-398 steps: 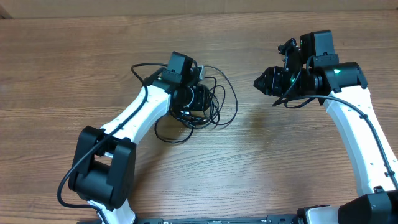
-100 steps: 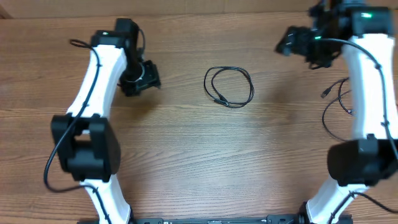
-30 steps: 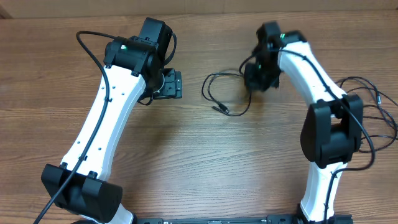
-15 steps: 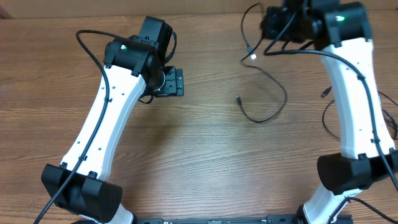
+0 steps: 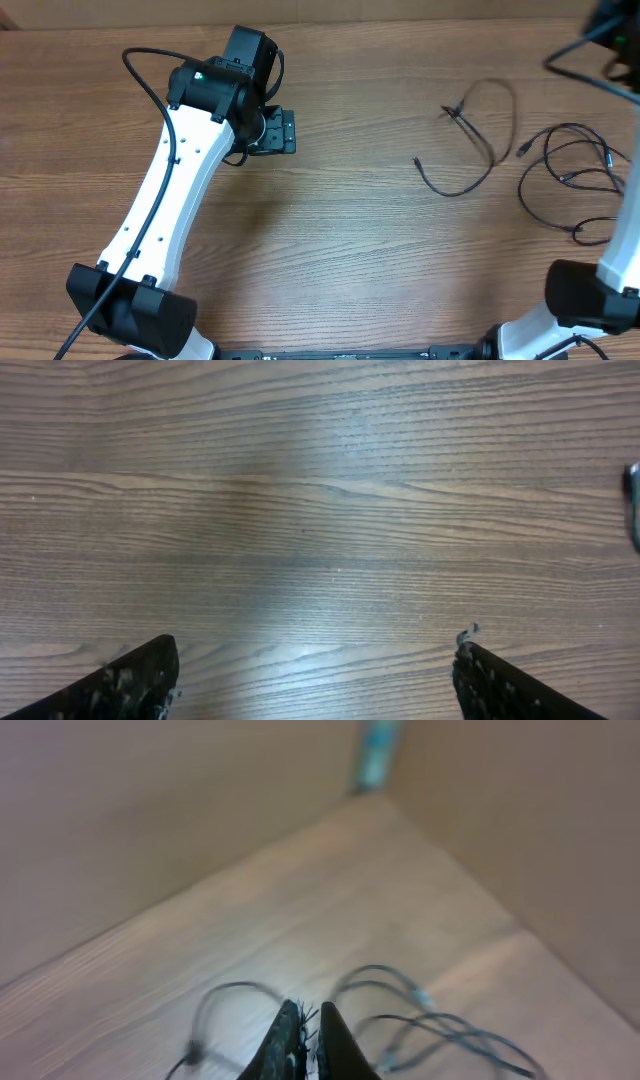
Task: Untangle cables
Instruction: 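Grasp the center black cable with the right gripper and carry it right, then lower the held cable onto the right-side cable pile and release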
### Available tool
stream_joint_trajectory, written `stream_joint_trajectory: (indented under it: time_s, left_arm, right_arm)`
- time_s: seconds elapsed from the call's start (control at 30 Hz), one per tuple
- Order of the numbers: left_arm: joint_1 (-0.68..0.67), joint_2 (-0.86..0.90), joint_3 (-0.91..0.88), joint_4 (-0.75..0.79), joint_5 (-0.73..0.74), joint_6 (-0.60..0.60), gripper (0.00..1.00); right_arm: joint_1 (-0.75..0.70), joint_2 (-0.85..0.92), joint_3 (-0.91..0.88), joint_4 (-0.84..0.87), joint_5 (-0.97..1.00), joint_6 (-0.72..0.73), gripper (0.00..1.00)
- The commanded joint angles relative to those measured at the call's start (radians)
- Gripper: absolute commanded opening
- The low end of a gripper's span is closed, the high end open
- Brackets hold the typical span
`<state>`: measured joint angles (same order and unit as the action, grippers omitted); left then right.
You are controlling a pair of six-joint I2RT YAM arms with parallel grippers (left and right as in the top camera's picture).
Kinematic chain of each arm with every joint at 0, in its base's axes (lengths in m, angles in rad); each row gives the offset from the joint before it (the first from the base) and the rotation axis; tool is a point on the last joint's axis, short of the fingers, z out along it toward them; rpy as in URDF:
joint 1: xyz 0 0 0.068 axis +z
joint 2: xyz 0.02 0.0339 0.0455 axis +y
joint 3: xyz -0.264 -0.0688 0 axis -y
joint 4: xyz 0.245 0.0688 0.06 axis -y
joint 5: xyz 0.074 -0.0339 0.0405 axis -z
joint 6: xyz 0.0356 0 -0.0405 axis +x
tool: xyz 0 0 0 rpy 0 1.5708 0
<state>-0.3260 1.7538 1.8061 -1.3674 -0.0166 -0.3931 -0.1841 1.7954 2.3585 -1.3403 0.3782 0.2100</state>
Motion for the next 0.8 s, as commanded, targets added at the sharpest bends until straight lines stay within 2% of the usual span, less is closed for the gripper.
stream_joint_trajectory:
  time_s: [0.0,0.17,0.23,0.27,0.3,0.33,0.47,0.57,0.67,0.77]
  left_arm:
    - [0.0,-0.013,0.003,0.003,-0.016,-0.018,0.87]
    - [0.0,-0.013,0.003,0.008,-0.016,-0.018,0.87]
    - [0.0,-0.013,0.003,0.011,-0.016,-0.018,0.87]
    - [0.0,-0.013,0.003,0.011,-0.016,-0.019,0.87]
    - [0.0,-0.013,0.003,0.01,-0.016,-0.018,0.87]
    - [0.0,-0.013,0.003,0.007,-0.016,-0.018,0.87]
    - [0.0,-0.013,0.003,0.002,-0.016,-0.018,0.87]
    - [0.0,-0.013,0.003,0.004,-0.016,-0.018,0.88]
    - [0.0,-0.013,0.003,0.004,-0.016,-0.018,0.88]
    - [0.0,-0.013,0.003,0.005,-0.016,-0.018,0.87]
  right_arm:
    - [-0.096,-0.015,0.024,-0.015,0.029,0.031,0.04]
    - [-0.166,-0.013,0.022,-0.066,-0.283,0.024,0.05]
    - [-0.165,-0.009,0.014,-0.094,-0.389,0.016,0.16]
    - [-0.163,-0.005,0.01,-0.107,-0.421,0.016,0.27]
    - [-0.156,0.0,0.0,-0.121,-0.452,0.006,0.43]
    - [-0.151,0.001,-0.011,-0.13,-0.472,-0.006,0.52]
    - [-0.128,0.002,-0.107,-0.156,-0.507,-0.01,0.7]
    - [-0.107,0.002,-0.212,-0.161,-0.537,-0.009,0.77]
    - [-0.087,0.002,-0.333,-0.152,-0.567,0.006,0.78]
    - [-0.066,0.002,-0.47,-0.109,-0.567,0.167,0.79]
